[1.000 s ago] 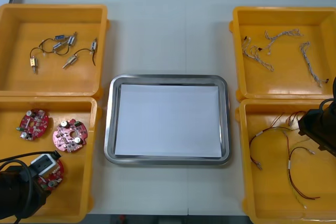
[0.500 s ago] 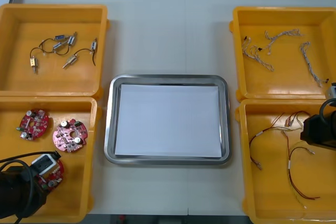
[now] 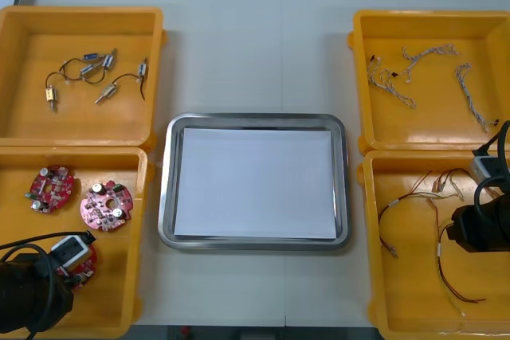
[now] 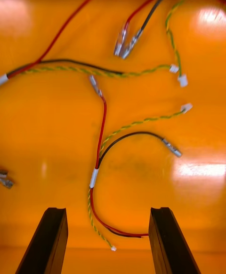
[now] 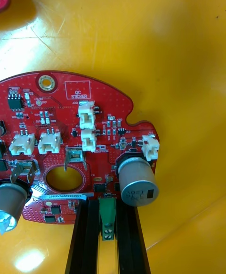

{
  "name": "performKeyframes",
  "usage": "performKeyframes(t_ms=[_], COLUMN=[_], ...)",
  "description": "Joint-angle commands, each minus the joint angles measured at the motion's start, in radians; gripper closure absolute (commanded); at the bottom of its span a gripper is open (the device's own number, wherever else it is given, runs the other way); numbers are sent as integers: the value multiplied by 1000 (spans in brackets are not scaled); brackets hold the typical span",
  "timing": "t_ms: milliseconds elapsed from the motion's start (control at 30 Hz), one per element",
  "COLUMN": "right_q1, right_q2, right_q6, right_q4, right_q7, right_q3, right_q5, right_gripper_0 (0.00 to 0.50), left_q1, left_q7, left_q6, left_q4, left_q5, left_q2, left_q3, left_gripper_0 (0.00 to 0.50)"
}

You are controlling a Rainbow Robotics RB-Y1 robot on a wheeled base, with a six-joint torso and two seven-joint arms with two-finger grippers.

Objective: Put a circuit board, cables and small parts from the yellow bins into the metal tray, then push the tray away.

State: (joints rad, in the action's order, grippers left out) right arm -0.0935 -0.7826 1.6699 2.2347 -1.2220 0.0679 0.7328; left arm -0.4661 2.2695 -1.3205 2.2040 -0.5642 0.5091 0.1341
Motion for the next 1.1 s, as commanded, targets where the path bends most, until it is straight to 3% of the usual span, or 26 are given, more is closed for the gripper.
performKeyframes(t_ms=[33, 200, 433, 600, 800, 1100], right_q1=[-58, -80, -80, -80, -88, -95], right_q2=[56, 98, 125, 125, 152, 191], right_q6=[-9, -9, -29, -61, -82, -125], right_q4=[19, 11, -14, -15, -37, -89], right_q7=[-51, -53, -50, -33, -30, -37], right_q3=[29, 26, 1, -53, -59, -60], right_q5=[-33, -84, -135, -194, -202, -219], right_gripper_0=[0, 0, 0, 0, 0, 0], left_q1=[32, 73, 139, 202, 270, 394], left_q7=[136, 139, 143, 140, 114, -166], left_q6=[-2, -77, -189, -275, -342, -454], left_q4=[5, 20, 46, 57, 57, 59], left_q5=[-2, -34, -143, -163, -180, -204], left_q2=[-17, -6, 26, 57, 92, 192], left_q3=[9, 78, 211, 280, 340, 305], left_gripper_0=[500, 500, 500, 500, 500, 500])
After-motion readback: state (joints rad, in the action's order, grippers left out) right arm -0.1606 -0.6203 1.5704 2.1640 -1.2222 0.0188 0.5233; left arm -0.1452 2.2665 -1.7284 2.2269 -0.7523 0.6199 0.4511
